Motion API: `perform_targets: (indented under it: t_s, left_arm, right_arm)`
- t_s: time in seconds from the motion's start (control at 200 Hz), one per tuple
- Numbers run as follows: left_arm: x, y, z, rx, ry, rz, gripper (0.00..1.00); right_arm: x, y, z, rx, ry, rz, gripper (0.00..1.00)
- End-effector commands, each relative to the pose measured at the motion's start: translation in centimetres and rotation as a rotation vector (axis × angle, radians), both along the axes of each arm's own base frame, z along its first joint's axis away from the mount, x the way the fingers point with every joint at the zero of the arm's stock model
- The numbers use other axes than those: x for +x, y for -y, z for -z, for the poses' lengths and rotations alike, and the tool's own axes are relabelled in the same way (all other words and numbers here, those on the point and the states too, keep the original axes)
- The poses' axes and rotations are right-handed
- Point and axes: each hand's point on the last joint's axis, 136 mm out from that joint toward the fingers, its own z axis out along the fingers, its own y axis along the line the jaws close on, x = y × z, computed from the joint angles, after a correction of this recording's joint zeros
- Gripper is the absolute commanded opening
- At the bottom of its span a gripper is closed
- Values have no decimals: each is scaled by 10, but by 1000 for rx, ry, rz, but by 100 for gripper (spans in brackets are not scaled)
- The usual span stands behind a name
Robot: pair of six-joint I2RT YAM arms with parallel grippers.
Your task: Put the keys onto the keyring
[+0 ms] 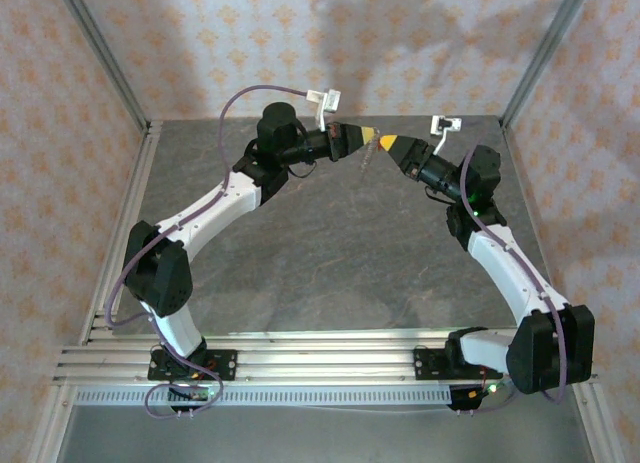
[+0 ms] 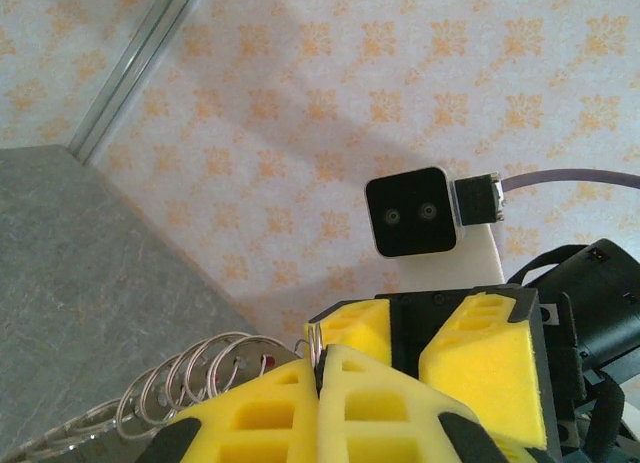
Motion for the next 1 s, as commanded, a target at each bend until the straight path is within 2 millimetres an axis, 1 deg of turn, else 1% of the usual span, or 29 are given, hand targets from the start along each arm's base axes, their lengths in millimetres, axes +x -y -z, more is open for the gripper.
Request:
perform_targets:
  t_s: [0.0,0.06,0.245,0.34,0.425,0.515,0.666,0.861,0.966,0.996]
  left_arm:
    - [-17,-4,-41,-64,99,15,0]
    - [-18,-4,-42,-65,100,18,0]
    - [-19,-5,-44,-67,103,20,0]
    - [-20,-5,-45,-70,103,21,0]
    - [-20,-5,-48,-73,107,20,0]
    - [-21,-5,-49,-78,107,19,0]
    - [-20,-6,-51,-81,108,20,0]
    - [-19,-5,-52,-83,108,17,0]
    - [-19,-5,-53,-85,110,13,0]
    - [-19,-5,-53,-87,110,13,0]
  right_arm:
    - [-2,-1,-12,6,70,-6,43]
    - [-2,-2,-12,7,74,-8,45]
    - [2,-5,-7,-15,68,-6,45]
    - [4,-5,0,-49,60,6,45]
    - [4,-5,7,-69,48,8,44]
    - [3,-6,9,-71,48,-1,42]
    - [-2,-11,10,-74,55,-22,33]
    - [-7,-16,7,-77,68,-51,9]
    - [-11,-18,7,-85,74,-59,0]
    - [-12,-18,8,-88,73,-59,0]
